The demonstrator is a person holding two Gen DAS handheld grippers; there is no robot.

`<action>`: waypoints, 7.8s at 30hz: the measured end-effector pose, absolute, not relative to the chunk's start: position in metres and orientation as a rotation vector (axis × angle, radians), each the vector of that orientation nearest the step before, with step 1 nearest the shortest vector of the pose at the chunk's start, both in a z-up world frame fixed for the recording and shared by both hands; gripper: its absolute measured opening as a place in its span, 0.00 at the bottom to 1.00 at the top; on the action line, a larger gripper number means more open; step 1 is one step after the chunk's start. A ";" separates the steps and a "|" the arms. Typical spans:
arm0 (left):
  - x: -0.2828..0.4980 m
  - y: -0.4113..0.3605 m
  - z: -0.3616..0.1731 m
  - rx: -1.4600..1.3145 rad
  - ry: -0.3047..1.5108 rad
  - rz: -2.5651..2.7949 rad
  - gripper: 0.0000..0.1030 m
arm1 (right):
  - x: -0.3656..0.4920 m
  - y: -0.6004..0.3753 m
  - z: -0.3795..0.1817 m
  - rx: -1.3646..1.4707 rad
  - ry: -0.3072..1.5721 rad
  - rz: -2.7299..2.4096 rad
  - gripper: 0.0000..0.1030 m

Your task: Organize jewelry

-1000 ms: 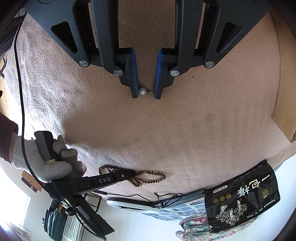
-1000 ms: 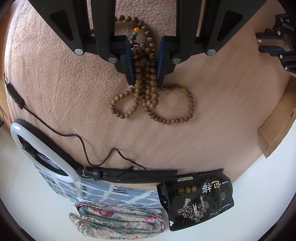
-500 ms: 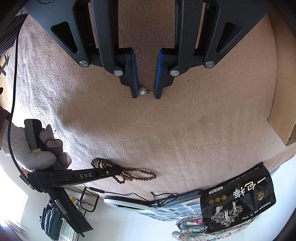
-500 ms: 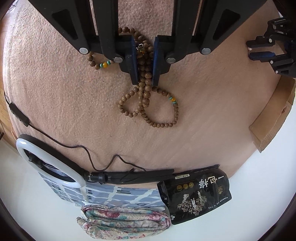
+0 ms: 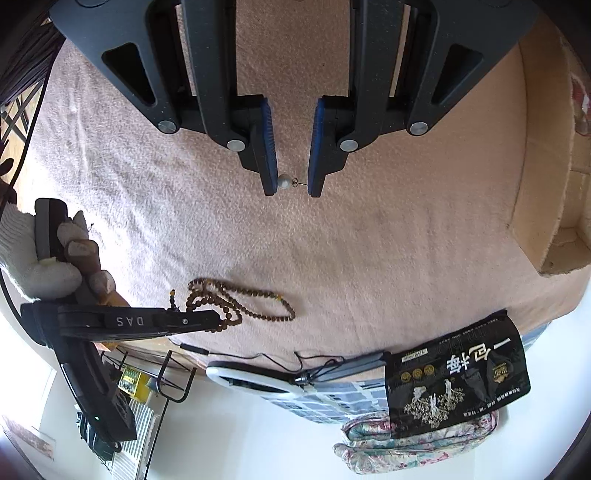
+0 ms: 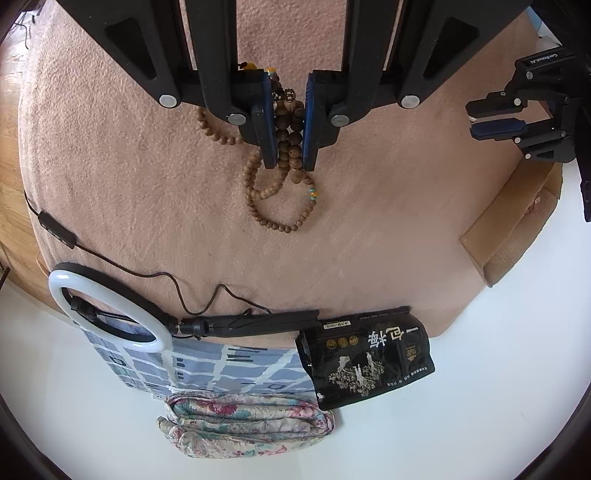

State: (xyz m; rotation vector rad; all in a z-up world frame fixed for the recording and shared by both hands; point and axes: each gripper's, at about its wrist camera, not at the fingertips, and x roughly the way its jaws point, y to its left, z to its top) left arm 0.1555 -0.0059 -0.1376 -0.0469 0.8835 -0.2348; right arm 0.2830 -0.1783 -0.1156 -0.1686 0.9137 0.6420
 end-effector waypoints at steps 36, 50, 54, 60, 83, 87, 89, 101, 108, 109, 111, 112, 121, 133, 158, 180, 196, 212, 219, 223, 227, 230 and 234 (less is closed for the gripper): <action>0.074 0.043 -0.011 -0.036 0.660 -0.144 0.15 | 0.168 -0.134 0.040 -0.147 0.692 0.727 0.11; 0.042 0.095 0.016 -0.074 0.602 -0.064 0.15 | 0.133 -0.085 0.083 -0.178 0.614 0.809 0.11; 0.034 0.112 0.024 -0.084 0.586 -0.030 0.15 | 0.127 -0.066 0.097 -0.176 0.594 0.840 0.11; 0.023 0.147 0.031 -0.093 0.591 0.036 0.15 | 0.120 -0.033 0.109 -0.185 0.569 0.888 0.11; -0.003 0.244 0.005 -0.158 0.660 0.229 0.15 | 0.139 0.083 0.129 -0.200 0.518 1.006 0.11; -0.002 0.250 -0.004 -0.164 0.678 0.242 0.15 | 0.144 0.096 0.128 -0.208 0.516 1.013 0.11; -0.001 0.252 -0.009 -0.163 0.685 0.246 0.15 | 0.148 0.103 0.124 -0.215 0.520 1.012 0.11; 0.013 0.257 -0.034 -0.156 0.736 0.237 0.15 | 0.174 0.129 0.094 -0.244 0.574 0.990 0.11; 0.021 0.259 -0.050 -0.155 0.770 0.230 0.15 | 0.184 0.138 0.067 -0.252 0.623 0.987 0.11; 0.022 0.258 -0.052 -0.153 0.775 0.230 0.15 | 0.184 0.140 0.063 -0.255 0.629 0.985 0.11; 0.022 0.258 -0.056 -0.147 0.783 0.229 0.15 | 0.186 0.141 0.055 -0.256 0.642 0.982 0.11; 0.023 0.259 -0.057 -0.148 0.785 0.229 0.15 | 0.186 0.142 0.051 -0.255 0.646 0.981 0.11; 0.030 0.259 -0.066 -0.158 0.810 0.223 0.15 | 0.195 0.154 0.012 -0.243 0.723 0.973 0.11; 0.032 0.265 -0.072 -0.177 0.814 0.225 0.15 | 0.195 0.172 -0.032 -0.264 0.816 0.991 0.12; 0.025 0.256 -0.057 -0.142 0.764 0.261 0.66 | 0.178 0.157 -0.018 -0.272 0.763 0.851 0.98; -0.017 0.185 0.019 -0.080 0.629 0.265 0.81 | 0.102 0.022 0.055 -0.229 0.604 0.706 1.00; -0.026 0.149 0.015 -0.079 0.616 0.308 0.98 | 0.067 -0.050 0.029 -0.248 0.556 0.619 1.00; -0.029 0.139 0.016 -0.070 0.594 0.334 1.00 | 0.062 -0.075 0.013 -0.226 0.529 0.584 1.00; -0.027 0.137 0.011 -0.062 0.607 0.333 1.00 | 0.064 -0.079 0.007 -0.230 0.545 0.574 1.00; -0.027 0.137 0.011 -0.061 0.607 0.331 1.00 | 0.064 -0.080 0.006 -0.237 0.544 0.570 1.00; -0.027 0.137 0.010 -0.059 0.610 0.330 1.00 | 0.064 -0.080 0.005 -0.235 0.548 0.570 1.00; -0.028 0.138 0.011 -0.059 0.608 0.332 1.00 | 0.065 -0.081 0.005 -0.232 0.552 0.569 1.00; -0.027 0.137 0.011 -0.062 0.609 0.332 1.00 | 0.065 -0.081 0.004 -0.233 0.553 0.568 1.00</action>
